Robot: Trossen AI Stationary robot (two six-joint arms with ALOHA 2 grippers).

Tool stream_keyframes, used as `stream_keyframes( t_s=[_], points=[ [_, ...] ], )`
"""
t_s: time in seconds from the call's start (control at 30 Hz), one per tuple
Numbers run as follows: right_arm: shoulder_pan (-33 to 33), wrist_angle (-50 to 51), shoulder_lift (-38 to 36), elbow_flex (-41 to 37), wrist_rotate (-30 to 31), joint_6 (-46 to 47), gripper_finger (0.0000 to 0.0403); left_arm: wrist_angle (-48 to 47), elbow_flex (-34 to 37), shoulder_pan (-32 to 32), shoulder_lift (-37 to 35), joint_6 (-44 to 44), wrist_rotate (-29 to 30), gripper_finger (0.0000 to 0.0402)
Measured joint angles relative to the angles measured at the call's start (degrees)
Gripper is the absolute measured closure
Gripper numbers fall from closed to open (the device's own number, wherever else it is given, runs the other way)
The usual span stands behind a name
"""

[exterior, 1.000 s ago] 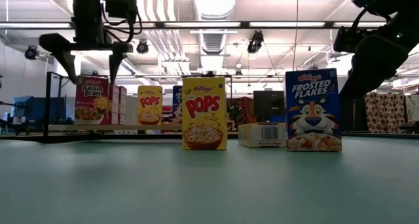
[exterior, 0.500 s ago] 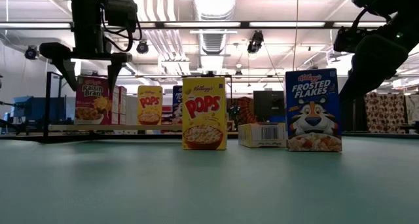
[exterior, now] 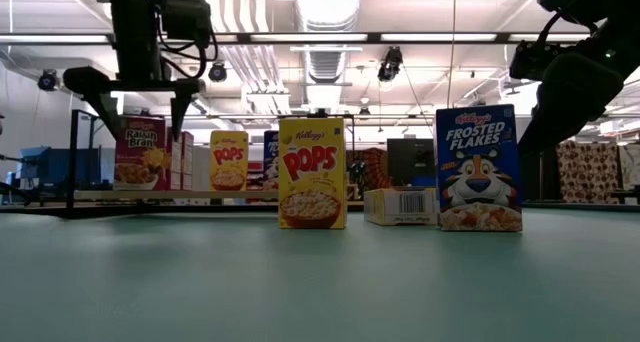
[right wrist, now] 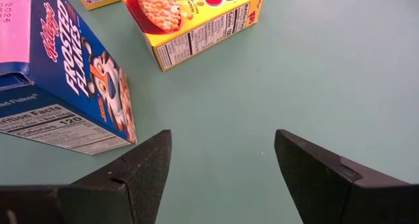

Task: Stack cereal on shelf
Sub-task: Put the pink cereal box on the shelf aligned with the pink cereal boxes

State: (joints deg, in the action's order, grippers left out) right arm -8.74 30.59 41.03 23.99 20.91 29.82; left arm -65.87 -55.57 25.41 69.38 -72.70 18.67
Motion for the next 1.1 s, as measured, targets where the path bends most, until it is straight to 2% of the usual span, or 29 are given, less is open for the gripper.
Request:
stream_keyframes(
  t_s=[0.27,0.73,1.1],
  points=[
    [0.0,0.0,0.0,0.0,0.0,0.0,0.0142,0.5,1.2,0.0,1.0,0.6,4.4,0.0002],
    [0.0,0.0,0.0,0.0,0.0,0.0,0.0142,3.2,3.9,1.7,1.0,1.7,7.4,0.0002],
    [0.0,0.0,0.0,0.0,0.0,0.0,0.0142,0.8,3.8,1.8,-0.6,-0.1,4.8,0.0002]
  ],
)
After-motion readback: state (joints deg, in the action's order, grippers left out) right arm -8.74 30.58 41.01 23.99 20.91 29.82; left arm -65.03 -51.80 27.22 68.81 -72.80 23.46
